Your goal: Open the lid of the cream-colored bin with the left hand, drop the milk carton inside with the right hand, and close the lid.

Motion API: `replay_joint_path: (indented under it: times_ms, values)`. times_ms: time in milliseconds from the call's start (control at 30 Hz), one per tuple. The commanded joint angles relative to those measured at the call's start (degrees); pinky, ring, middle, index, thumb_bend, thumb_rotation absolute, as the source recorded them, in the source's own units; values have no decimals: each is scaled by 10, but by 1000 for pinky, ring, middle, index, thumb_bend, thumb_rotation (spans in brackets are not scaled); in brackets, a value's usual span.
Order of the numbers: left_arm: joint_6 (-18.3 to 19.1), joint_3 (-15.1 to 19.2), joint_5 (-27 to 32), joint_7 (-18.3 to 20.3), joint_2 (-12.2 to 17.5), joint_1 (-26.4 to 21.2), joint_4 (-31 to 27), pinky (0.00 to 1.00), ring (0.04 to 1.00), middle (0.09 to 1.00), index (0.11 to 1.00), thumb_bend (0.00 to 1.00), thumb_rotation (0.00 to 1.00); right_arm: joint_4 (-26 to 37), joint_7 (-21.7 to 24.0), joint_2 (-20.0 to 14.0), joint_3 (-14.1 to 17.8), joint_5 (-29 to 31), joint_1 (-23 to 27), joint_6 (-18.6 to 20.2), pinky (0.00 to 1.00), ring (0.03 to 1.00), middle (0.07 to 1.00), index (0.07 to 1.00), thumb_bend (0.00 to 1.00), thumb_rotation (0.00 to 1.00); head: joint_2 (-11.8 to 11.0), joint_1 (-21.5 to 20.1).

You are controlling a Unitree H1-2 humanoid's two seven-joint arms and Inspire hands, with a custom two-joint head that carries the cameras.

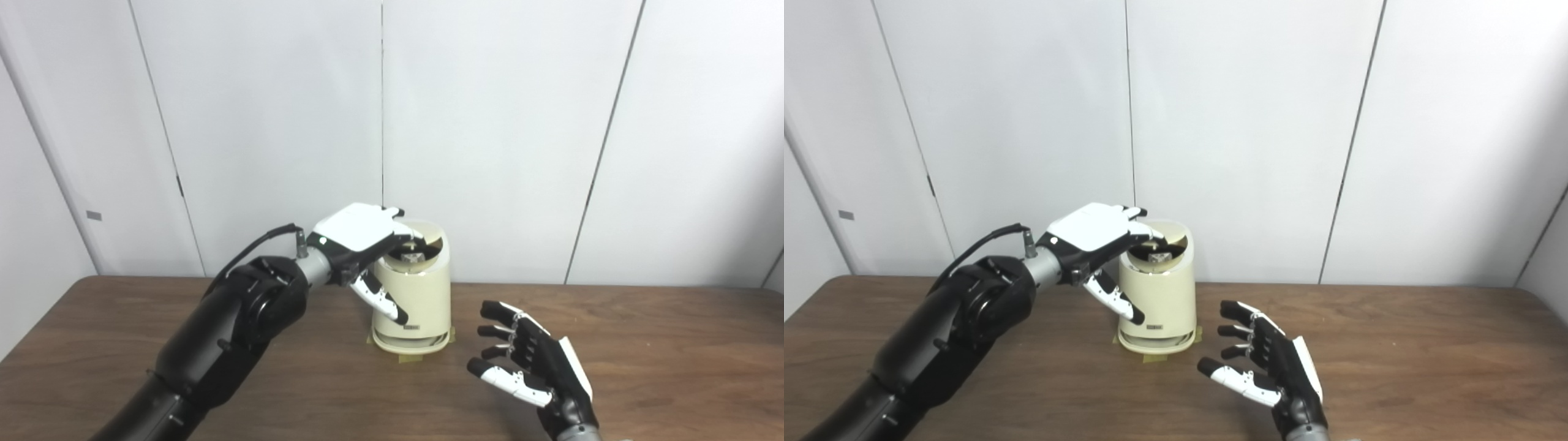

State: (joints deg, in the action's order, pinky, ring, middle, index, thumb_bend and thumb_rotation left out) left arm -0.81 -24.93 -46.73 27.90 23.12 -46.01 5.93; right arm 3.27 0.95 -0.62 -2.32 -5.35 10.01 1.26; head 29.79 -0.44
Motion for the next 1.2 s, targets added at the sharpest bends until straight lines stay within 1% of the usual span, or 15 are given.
replay_joint_path:
  times_ms: [0,200,333,400,500,633,700,767,867,967,1167]
  values:
    - [10,15,6,2,6,-17,-13,1000,1000,873,856,968,453,21,-4,4,0,0,18,-7,554,724,793,756,764,338,2,-2]
    - [14,19,15,13,3,-4,-17,1000,1000,876,867,954,472,24,-7,6,-1,-1,19,1,562,729,802,757,756,335,4,-3]
    - [20,25,27,16,-2,8,-20,1000,1000,878,867,935,437,24,-12,6,-1,-7,20,-2,561,722,796,755,751,341,7,-3]
    - [18,29,37,11,-6,16,-21,1000,1000,875,862,931,410,23,-15,7,0,-9,21,-1,560,716,790,752,742,342,8,-3]
    - [11,33,49,2,-9,26,-18,1000,1000,865,849,939,425,23,-21,8,-1,-18,22,1,563,709,785,747,732,355,10,-3]
    - [13,40,72,2,-16,41,-17,1000,1000,862,845,923,400,27,-25,11,2,-17,23,9,571,705,780,742,727,367,13,-4]
    - [11,38,74,0,-18,46,-15,1000,1000,862,849,920,420,29,-27,11,2,-19,23,11,572,706,782,740,724,371,14,-4]
    - [18,36,78,3,-21,53,-14,1000,1000,866,854,922,440,32,-29,12,1,-24,23,17,572,709,786,739,724,387,14,-4]
    - [23,30,78,1,-24,61,-10,1000,1000,871,853,930,432,35,-29,12,2,-22,24,20,573,712,792,737,716,378,16,-3]
    - [24,19,66,-2,-24,66,-6,1000,1000,867,858,927,397,36,-30,12,1,-22,25,22,571,709,791,736,714,381,18,-3]
    - [14,-18,26,-7,-23,77,7,1000,1000,857,848,938,398,41,-33,12,2,-25,26,28,569,713,793,731,710,394,21,-4]
